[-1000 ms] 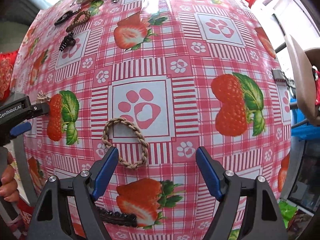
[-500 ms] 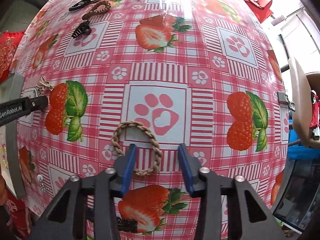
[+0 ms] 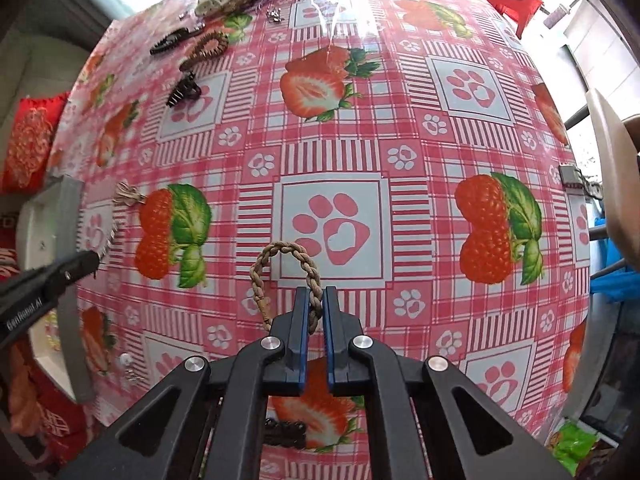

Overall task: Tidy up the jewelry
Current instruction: 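Grasp the braided brown bracelet with the right tool while the left grasps a silver hair clip, then lift the braided bracelet with the right tool while the left carries the silver clip toward the tray, then lower both items into the white tray and open both tools to release them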

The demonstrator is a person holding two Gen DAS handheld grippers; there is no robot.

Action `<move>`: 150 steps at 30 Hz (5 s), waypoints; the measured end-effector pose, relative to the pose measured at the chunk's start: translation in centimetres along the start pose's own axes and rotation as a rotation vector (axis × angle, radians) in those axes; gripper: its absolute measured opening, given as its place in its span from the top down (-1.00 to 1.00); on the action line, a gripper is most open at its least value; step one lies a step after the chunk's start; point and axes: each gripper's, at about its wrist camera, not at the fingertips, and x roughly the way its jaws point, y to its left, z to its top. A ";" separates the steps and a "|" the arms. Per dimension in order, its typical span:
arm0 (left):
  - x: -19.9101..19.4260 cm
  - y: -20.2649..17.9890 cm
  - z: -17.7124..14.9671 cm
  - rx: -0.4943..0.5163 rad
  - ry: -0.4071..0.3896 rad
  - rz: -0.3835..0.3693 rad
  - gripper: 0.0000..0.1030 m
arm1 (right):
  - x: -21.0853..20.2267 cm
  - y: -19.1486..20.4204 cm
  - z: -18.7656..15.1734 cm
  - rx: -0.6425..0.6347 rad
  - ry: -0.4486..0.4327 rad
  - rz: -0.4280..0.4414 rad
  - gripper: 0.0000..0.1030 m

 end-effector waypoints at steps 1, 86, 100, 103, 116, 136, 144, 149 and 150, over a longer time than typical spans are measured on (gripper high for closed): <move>-0.2 0.1 -0.1 0.000 0.000 -0.006 0.70 | -0.3 -0.2 -0.2 0.006 0.000 0.006 0.86; 0.3 1.6 -3.5 0.133 0.037 0.111 -0.82 | -5.1 6.1 -1.6 -0.076 0.014 0.097 0.87; 1.8 1.6 -2.9 0.106 0.084 0.015 0.67 | -4.9 4.2 -2.0 -0.039 0.021 0.091 0.86; 0.6 2.2 -3.0 0.073 0.061 -0.041 0.67 | -5.1 4.4 -1.9 -0.045 0.014 0.095 0.87; -5.6 7.1 -3.0 -0.015 -0.059 -0.096 0.67 | -5.6 8.0 -0.6 -0.101 -0.003 0.140 0.87; -9.6 22.2 -4.0 -0.293 -0.202 -0.003 0.67 | -3.7 24.7 2.9 -0.370 0.009 0.260 0.86; -7.0 25.5 -3.3 -0.348 -0.195 0.021 0.67 | -0.2 32.3 4.8 -0.460 0.043 0.288 0.87; -5.5 26.2 -2.9 -0.353 -0.184 0.044 0.67 | 2.9 35.3 6.1 -0.490 0.074 0.269 0.87; -5.3 26.3 -2.9 -0.351 -0.183 0.050 0.67 | 3.5 35.7 6.2 -0.495 0.081 0.263 0.87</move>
